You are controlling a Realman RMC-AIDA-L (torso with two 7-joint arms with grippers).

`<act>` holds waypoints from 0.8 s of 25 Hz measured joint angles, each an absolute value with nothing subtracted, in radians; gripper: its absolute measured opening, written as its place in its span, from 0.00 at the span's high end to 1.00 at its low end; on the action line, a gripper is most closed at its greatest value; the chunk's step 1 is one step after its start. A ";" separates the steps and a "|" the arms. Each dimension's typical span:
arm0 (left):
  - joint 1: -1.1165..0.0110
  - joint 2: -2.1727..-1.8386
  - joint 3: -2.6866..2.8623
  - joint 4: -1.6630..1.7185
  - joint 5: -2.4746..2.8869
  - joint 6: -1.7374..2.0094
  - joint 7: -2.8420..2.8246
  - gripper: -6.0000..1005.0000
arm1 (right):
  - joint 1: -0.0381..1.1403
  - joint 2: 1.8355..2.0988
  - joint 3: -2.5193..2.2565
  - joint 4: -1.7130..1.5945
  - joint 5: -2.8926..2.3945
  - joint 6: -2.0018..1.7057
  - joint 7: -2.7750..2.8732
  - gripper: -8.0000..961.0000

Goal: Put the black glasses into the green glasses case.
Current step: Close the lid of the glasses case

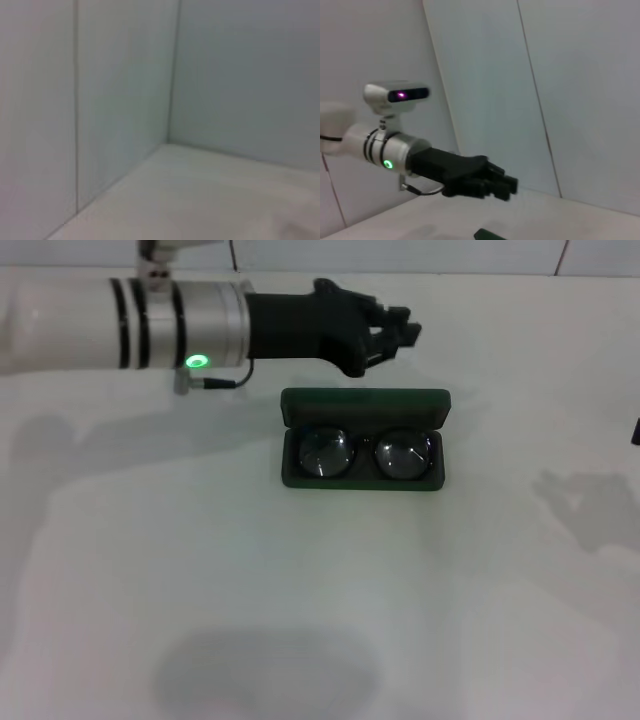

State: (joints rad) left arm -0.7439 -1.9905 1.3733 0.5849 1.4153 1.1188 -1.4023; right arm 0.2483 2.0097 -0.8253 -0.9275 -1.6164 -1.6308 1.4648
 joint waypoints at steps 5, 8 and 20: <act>-0.786 -1.990 1.339 0.539 1.498 1.103 -1.426 0.80 | 0.251 2.012 -0.830 -0.894 -1.617 -1.639 1.443 0.81; -0.796 -1.993 1.311 0.523 1.543 1.095 -1.437 0.81 | 0.253 2.013 -0.830 -0.876 -1.617 -1.642 1.434 0.81; -0.826 -2.024 1.303 0.446 1.638 1.009 -1.443 0.84 | 0.291 2.011 -0.830 -0.824 -1.617 -1.638 1.407 0.80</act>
